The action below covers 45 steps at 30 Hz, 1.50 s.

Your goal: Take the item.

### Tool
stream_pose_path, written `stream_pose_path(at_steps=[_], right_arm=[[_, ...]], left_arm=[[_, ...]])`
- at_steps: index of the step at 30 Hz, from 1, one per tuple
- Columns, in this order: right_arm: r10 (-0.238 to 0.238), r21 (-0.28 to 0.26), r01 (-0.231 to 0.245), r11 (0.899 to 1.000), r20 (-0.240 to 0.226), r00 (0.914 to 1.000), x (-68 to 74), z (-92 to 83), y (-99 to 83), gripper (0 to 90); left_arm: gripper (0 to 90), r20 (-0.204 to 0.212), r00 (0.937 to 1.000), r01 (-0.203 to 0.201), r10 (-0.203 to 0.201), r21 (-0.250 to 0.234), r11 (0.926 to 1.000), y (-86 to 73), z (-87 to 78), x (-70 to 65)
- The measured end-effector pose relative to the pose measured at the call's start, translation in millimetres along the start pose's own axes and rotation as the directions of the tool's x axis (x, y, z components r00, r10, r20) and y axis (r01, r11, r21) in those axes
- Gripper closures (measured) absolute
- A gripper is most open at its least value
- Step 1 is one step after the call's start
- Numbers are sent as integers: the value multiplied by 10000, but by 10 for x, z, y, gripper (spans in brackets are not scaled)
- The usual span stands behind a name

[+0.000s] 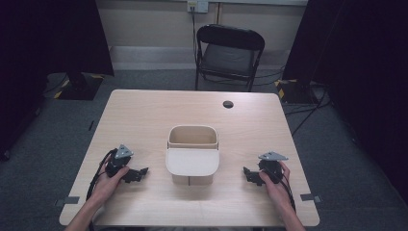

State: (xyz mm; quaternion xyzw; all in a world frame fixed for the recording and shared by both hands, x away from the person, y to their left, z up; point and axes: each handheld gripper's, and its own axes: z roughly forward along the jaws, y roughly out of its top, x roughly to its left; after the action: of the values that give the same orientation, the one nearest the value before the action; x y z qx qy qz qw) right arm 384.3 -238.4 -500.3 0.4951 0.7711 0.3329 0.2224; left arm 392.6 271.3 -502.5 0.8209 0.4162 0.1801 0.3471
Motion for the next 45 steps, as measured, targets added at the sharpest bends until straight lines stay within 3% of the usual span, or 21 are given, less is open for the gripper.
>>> stream_pose_path(at_steps=[12, 15, 24, 30, 38, 45], right_arm=[[-244, 130, 243, 9996, 63, 9997, 29, -12, 29, 151], [-298, -89, 297, 9995, -64, 9995, 60, -28, 49, 150], [-319, -369, 293, 9989, -725, 9969, 125, -98, 89, 156], [-419, -781, 319, 9964, -1293, 9907, 204, -159, 132, 155], [-554, -1226, 347, 9919, -1698, 9839, 291, -275, 215, 167], [-869, -1511, 547, 9870, -2150, 9727, 425, -352, 260, 185]], left_arm=[[37, 2, 10000, 6, -6, -4, 10000, 0, 0, 0], [37, 2, 10000, 4, -4, -2, 10000, 0, 0, 0], [37, 1, 10000, 3, -3, -2, 10000, 0, 0, 0], [37, 1, 10000, -8, 8, 7, 10000, 0, 0, 1], [37, 1, 10000, 3, -3, -2, 10000, 0, 0, 0], [36, 3, 10000, 4, -4, -2, 10000, 0, 0, 0]])
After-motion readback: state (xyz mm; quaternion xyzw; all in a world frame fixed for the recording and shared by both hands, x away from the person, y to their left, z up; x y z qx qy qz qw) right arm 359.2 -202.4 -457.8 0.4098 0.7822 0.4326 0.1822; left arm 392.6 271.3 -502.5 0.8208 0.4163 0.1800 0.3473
